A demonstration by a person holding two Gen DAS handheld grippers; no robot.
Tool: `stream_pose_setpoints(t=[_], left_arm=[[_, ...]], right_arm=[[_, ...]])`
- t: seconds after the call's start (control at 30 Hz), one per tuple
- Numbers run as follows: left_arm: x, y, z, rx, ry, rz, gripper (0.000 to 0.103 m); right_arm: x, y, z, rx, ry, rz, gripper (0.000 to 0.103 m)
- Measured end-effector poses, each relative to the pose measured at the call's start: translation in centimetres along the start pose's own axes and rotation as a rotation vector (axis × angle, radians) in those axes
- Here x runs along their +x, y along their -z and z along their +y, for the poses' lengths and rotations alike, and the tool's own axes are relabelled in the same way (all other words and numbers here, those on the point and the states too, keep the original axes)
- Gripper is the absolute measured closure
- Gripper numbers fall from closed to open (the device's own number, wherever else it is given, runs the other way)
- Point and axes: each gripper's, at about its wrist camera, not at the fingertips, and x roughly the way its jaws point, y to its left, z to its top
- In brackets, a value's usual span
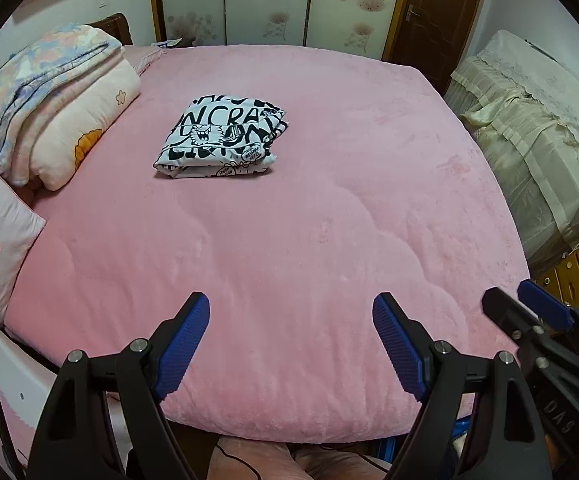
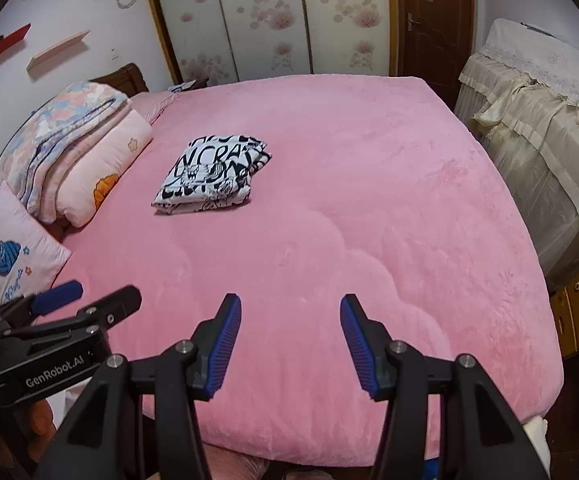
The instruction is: Fold large clothes
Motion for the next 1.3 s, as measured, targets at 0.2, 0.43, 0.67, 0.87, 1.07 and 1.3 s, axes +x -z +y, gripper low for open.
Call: stream_pose_setpoints(t=[0.2,0.43,0.67,0.87,1.07,1.3], left_arm=[[-0.2,0.6,-1.7,0.054,-0.010,0.006,0.021],[-0.2,0.9,-2.2,0.055,-0.021,0.015,0.021],[-0.1,1.1,-2.5,0.050,-0.033,0.032,0.021],[-0.1,1.3,-2.7,0.049,-0.044,0.035,0.022],[-0.2,1.4,-2.8,0.045,-0.050,0.035,0.022],[-0.1,1.3,-2.6,0.044,-0.050,0.043,0.022]], right_arm=[[-0.4,0.3,-0.4,0.000,0.008,-0.006,0.051],[-0.4,0.6,-1.0,0.019,0.004,0.008,0.051],[-0.1,0.6,-1.0,0.018,0.008,0.028,0.051],[0.0,0.7,-0.9,0.019,0.005,0.030,0.051],[0.0,0.6,-0.8,0.019,0.006,0.028,0.051],[0.2,0.7,-1.1,0.013,-0.001,0.036,0.051]])
